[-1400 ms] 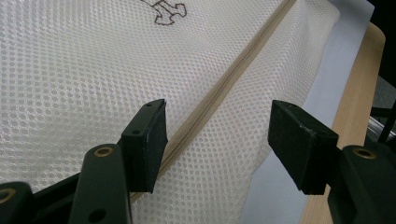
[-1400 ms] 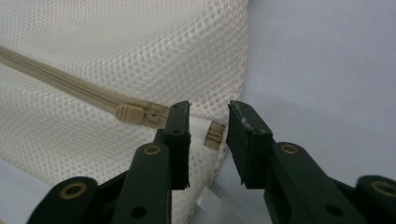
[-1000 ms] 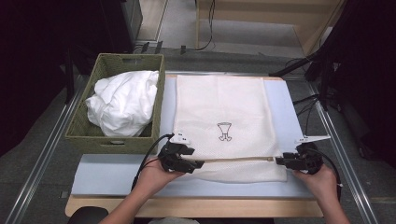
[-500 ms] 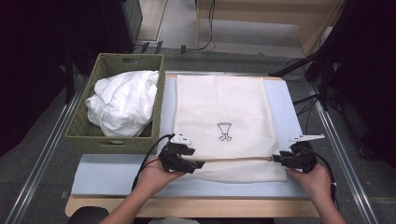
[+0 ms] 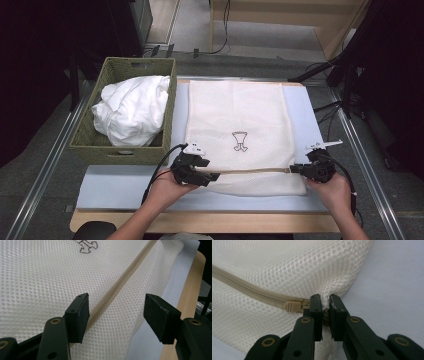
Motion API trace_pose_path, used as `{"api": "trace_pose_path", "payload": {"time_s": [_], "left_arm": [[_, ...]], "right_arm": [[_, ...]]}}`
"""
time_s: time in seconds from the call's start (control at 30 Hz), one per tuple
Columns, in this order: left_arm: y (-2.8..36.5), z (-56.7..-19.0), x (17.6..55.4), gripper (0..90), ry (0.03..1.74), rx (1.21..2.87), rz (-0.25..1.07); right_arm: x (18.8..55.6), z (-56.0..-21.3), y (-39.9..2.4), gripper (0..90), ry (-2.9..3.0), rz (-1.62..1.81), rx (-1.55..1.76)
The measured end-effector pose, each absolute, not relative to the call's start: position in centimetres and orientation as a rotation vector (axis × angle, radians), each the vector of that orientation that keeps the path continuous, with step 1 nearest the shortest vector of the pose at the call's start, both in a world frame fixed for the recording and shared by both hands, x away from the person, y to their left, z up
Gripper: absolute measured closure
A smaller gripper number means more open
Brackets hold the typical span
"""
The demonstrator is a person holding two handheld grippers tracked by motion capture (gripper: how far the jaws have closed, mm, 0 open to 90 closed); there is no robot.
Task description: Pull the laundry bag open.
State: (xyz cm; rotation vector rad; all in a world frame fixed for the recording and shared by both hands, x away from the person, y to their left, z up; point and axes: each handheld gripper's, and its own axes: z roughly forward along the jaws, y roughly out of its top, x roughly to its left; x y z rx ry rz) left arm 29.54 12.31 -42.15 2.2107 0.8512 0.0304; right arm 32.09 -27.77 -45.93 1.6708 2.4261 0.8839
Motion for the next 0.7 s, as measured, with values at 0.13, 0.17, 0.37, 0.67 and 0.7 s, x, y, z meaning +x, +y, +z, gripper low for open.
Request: {"api": "trace_pose_path", "payload": {"time_s": [0.13,0.17,0.37,0.67,0.7], "left_arm": [[12.3,-42.1,29.5,38.4,0.853,2.206,0.022],[12.2,-42.2,29.5,38.5,0.852,2.198,0.017],[11.7,-42.0,29.4,40.6,0.836,2.198,-0.004],[10.5,-41.2,29.6,49.4,0.798,2.204,-0.056],[10.2,-41.1,29.6,51.2,0.785,2.203,-0.059]], "right_arm": [[32.2,-44.9,-28.5,84.0,2.376,0.967,1.708],[32.2,-44.6,-28.7,84.0,2.361,0.99,1.716],[31.6,-43.3,-29.1,83.9,2.327,1.066,1.696],[30.9,-41.9,-29.3,83.8,2.326,1.184,1.649],[31.0,-41.8,-29.3,83.8,2.326,1.177,1.644]]}}
